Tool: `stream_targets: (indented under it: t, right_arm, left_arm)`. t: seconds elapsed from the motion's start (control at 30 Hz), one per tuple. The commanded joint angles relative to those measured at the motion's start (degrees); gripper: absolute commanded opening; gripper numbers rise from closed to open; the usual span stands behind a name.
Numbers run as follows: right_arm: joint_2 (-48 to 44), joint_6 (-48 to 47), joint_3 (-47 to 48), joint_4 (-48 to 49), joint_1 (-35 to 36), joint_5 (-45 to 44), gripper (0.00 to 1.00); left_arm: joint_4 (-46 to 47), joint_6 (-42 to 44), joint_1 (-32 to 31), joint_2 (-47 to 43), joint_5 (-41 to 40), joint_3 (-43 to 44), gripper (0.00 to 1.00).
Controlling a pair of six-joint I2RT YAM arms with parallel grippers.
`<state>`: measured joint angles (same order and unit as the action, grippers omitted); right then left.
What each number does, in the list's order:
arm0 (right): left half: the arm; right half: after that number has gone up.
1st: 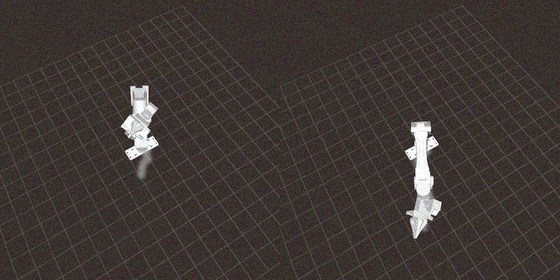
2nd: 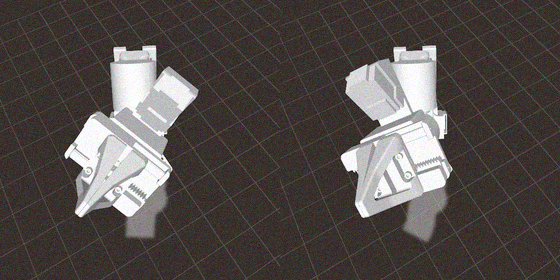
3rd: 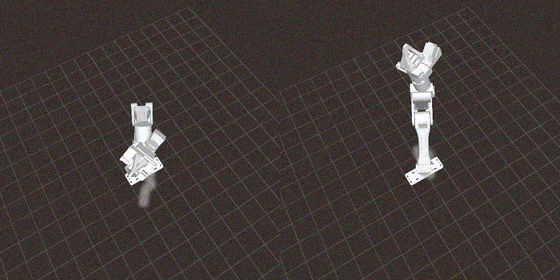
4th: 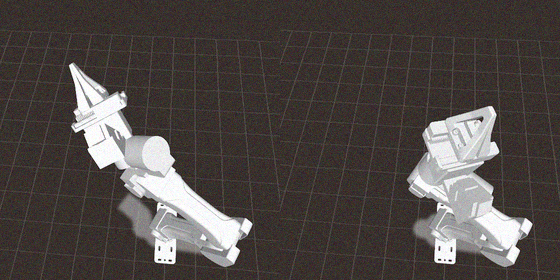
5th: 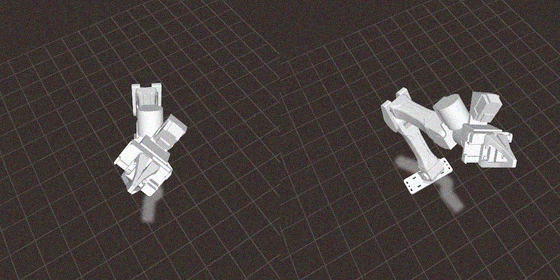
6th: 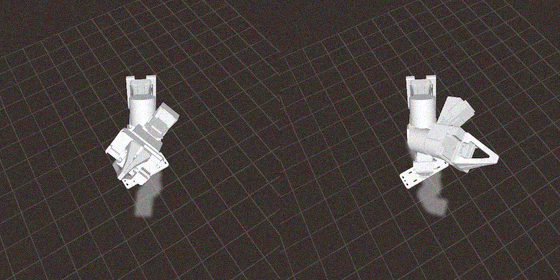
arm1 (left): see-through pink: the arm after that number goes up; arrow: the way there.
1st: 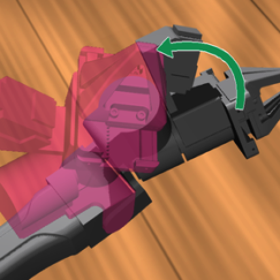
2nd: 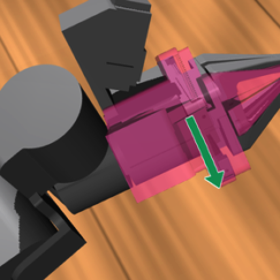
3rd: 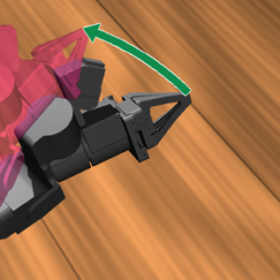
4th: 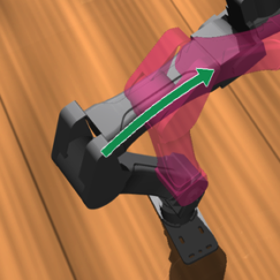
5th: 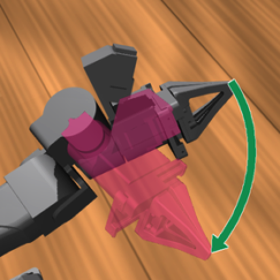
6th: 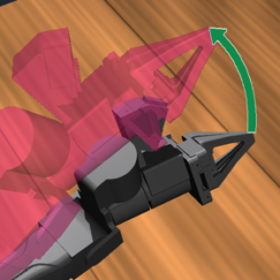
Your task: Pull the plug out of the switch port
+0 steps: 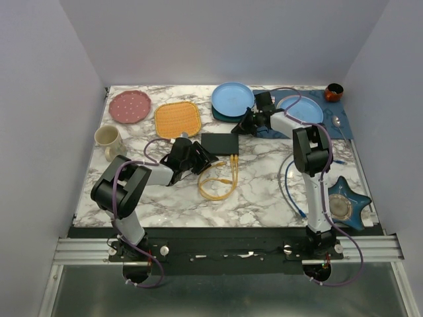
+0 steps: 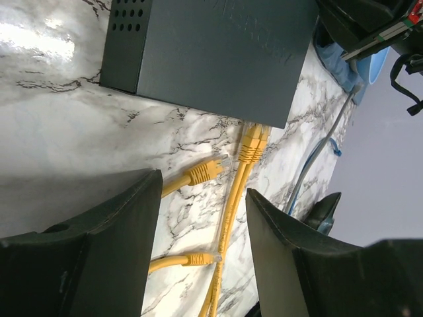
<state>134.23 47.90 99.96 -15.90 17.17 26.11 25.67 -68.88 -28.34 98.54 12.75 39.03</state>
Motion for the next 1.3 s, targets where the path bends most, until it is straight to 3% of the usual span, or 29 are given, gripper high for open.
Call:
stream_targets:
  t: [0.0,0.43,0.63,0.83,0.97,1.27]
  right_arm:
    - [-1.25,-2.28,-2.65,-4.49,0.32,-2.03,0.1]
    - [-9.42,-0.45,-13.21,-1.24,-0.03,-4.04,0.09]
    - [-19.88,0.27,-19.1,2.62,-0.29,-10.29,0.11]
    - [-28.84,2.28,-29.62,16.14,0.06,-3.45,0.17]
    - [-27.46,4.83,-33.25,27.04,0.5,8.3,0.16]
    - [-22.44,2.29,-36.41,27.15,4.8,12.04,0.12]
  left_arm:
    - [0.78,-0.37,0.12,-1.07,1.49,0.17,0.63]
    - [-5.19,1.82,4.34,-9.94,-3.08,1.41,0.63]
    - [-8.36,5.16,4.17,-17.59,-8.27,-0.09,0.65]
    - [-0.99,3.41,0.66,-12.68,-1.95,-1.58,0.65]
    - [7.18,0.95,-2.68,-6.27,3.32,-1.32,0.64]
    - [10.45,-0.82,-4.89,0.33,7.02,0.26,0.63]
